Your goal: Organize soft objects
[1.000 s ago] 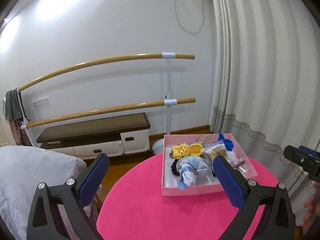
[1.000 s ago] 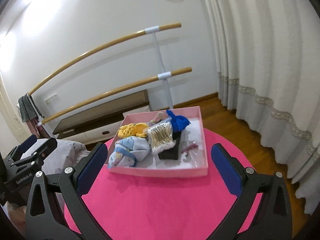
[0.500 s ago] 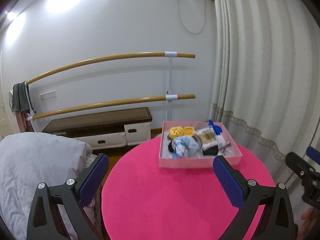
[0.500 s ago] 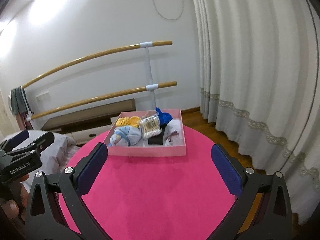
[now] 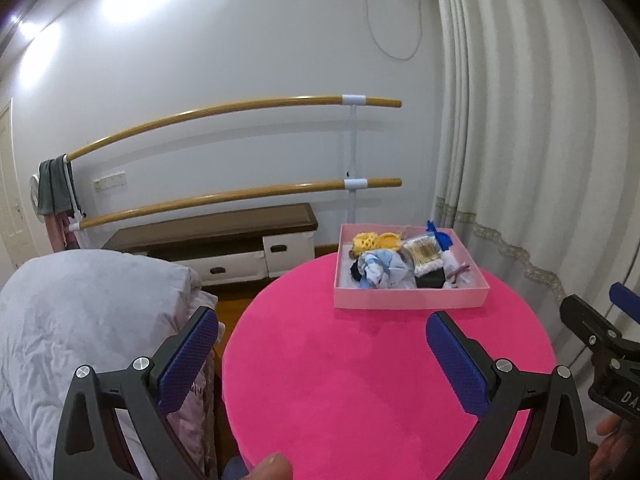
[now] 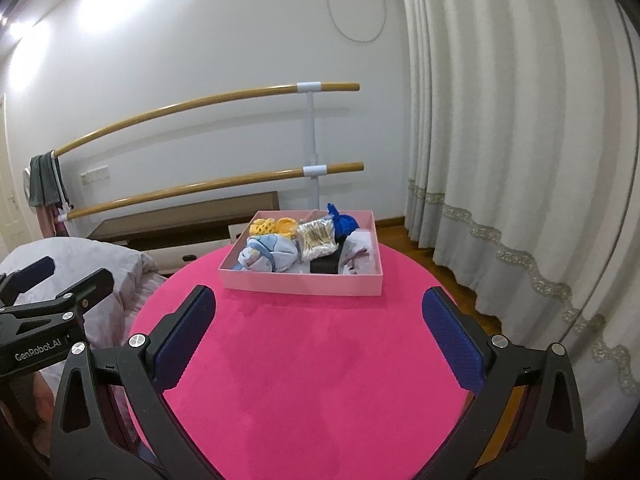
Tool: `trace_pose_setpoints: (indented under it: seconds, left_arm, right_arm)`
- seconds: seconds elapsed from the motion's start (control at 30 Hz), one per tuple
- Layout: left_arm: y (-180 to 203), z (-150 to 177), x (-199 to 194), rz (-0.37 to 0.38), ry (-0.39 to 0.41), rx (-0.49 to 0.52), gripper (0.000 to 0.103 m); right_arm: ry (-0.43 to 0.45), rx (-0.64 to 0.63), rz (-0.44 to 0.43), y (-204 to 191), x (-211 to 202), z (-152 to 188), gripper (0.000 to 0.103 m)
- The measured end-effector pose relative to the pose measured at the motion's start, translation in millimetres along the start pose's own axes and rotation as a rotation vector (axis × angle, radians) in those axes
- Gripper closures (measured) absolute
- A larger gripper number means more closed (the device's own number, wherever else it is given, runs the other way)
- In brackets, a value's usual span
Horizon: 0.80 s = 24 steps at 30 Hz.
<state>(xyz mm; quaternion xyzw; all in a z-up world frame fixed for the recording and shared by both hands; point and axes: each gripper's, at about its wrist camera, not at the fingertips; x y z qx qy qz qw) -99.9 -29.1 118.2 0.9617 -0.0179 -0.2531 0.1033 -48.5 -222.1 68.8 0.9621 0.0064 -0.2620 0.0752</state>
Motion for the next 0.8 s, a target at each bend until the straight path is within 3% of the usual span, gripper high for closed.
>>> trace_pose_setpoints:
  seconds: [0.8]
  left_arm:
    - [-5.1,2.1,-14.7,0.108,0.036,-0.029,0.0]
  right_arm:
    - [0.002,-0.007,0.019,-2.0,1.5,0.4,0.0]
Point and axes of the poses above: each gripper's, at about its wrist camera, not at the fingertips, and x roughly the way its jaws point, y to its right, z to its underside, and after that the axes turned 14 degrees about -x, right-handed
